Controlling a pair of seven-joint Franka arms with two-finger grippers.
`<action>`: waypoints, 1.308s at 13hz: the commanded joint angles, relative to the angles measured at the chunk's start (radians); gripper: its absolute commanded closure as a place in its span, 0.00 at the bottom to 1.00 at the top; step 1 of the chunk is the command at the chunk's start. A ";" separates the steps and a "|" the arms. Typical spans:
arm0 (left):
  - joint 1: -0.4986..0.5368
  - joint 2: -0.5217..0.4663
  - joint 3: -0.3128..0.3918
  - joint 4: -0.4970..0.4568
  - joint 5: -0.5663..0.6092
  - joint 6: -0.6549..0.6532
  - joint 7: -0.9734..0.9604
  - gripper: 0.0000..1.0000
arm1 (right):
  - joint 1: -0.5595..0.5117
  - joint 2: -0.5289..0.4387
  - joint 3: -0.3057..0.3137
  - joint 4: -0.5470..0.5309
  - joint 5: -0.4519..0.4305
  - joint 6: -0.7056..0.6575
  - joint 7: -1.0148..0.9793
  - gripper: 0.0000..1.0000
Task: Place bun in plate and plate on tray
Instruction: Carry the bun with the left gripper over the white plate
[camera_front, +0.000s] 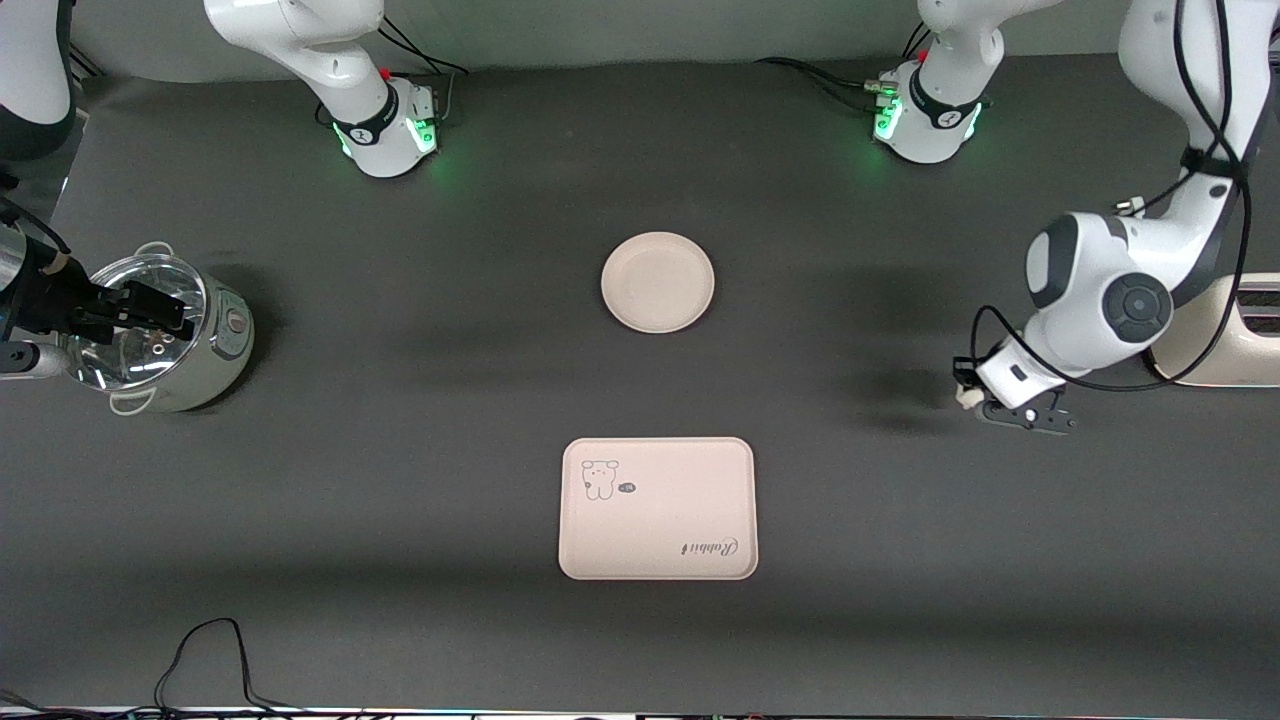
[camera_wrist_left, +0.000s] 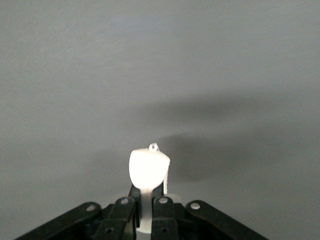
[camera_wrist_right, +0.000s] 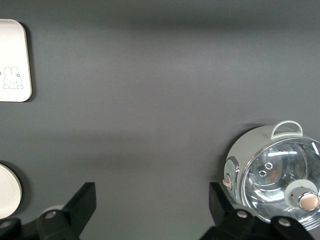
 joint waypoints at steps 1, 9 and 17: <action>-0.102 -0.116 -0.097 0.108 -0.058 -0.237 -0.213 1.00 | -0.007 -0.024 0.008 -0.023 -0.020 0.007 0.020 0.00; -0.466 -0.019 -0.224 0.233 -0.082 -0.124 -0.900 1.00 | -0.007 -0.024 0.007 -0.023 -0.020 0.007 0.017 0.00; -0.624 0.288 -0.218 0.234 0.288 0.075 -1.374 1.00 | -0.007 -0.025 0.007 -0.032 -0.020 0.007 0.020 0.00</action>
